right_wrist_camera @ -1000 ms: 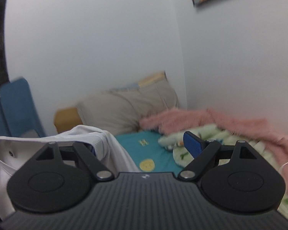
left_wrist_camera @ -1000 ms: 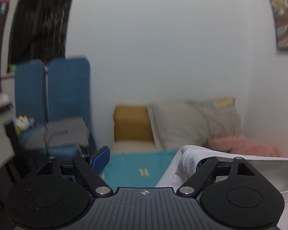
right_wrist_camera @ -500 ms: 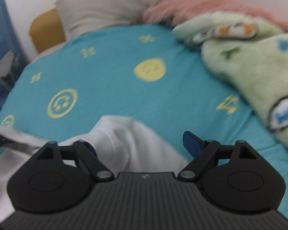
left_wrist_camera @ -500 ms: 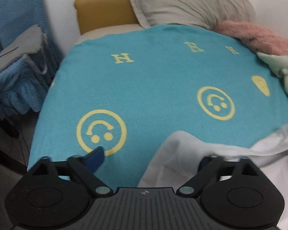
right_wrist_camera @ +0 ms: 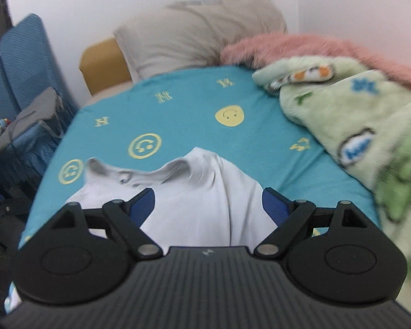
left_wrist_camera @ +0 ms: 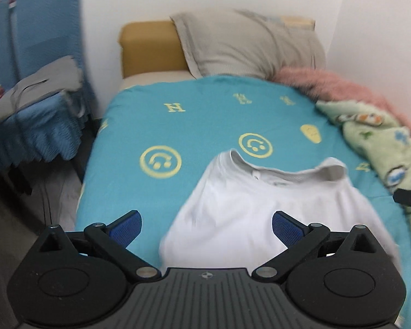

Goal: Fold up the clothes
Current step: 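Lay the T-shirt flat on the bed and open the left gripper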

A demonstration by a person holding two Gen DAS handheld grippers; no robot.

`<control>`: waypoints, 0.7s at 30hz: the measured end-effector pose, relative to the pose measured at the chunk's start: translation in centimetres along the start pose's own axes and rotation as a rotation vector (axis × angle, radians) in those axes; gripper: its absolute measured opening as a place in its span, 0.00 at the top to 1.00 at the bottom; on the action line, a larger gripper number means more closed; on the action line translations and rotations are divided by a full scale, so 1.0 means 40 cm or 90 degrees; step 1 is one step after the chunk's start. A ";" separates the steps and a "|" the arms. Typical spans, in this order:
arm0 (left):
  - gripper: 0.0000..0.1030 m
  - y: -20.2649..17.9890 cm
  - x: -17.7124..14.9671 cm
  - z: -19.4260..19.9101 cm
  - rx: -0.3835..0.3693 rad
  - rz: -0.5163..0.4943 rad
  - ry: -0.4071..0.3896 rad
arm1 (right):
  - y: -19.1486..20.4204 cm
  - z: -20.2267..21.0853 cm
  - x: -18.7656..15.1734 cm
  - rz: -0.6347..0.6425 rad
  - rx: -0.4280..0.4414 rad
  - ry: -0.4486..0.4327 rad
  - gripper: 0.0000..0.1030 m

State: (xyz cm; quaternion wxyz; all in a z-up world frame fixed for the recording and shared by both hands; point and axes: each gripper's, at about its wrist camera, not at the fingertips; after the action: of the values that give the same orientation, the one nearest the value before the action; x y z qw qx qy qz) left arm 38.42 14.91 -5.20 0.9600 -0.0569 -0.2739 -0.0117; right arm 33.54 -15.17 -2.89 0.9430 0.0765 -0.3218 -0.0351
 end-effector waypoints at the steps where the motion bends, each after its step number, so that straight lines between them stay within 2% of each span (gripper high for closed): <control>1: 0.01 0.012 -0.045 0.038 -0.007 0.013 -0.011 | 0.006 0.043 -0.034 0.002 0.003 -0.010 0.16; 6: 0.05 0.058 -0.270 0.216 -0.021 0.071 -0.036 | 0.029 0.235 -0.211 0.009 0.000 -0.038 0.16; 11: 0.10 0.149 -0.394 0.270 -0.042 0.152 -0.034 | 0.027 0.383 -0.344 -0.012 0.044 -0.062 0.16; 14: 0.16 0.206 -0.425 0.236 -0.055 0.197 -0.017 | 0.010 0.411 -0.389 -0.044 0.082 -0.079 0.16; 21: 0.33 0.295 -0.440 0.083 -0.080 0.288 0.024 | -0.051 0.285 -0.419 -0.114 0.102 -0.044 0.16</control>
State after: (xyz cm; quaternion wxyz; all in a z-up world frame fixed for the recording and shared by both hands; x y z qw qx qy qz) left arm 22.37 26.86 -12.90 0.9377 -0.1761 -0.2352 0.1854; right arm 13.27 -16.63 -4.43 0.9152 0.1786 -0.3482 -0.0959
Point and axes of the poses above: each gripper's, at about its wrist camera, not at the fingertips, and z roughly against the way its jaws point, y to its left, x to its top, and after that the axes turned 13 degrees about y, right-handed
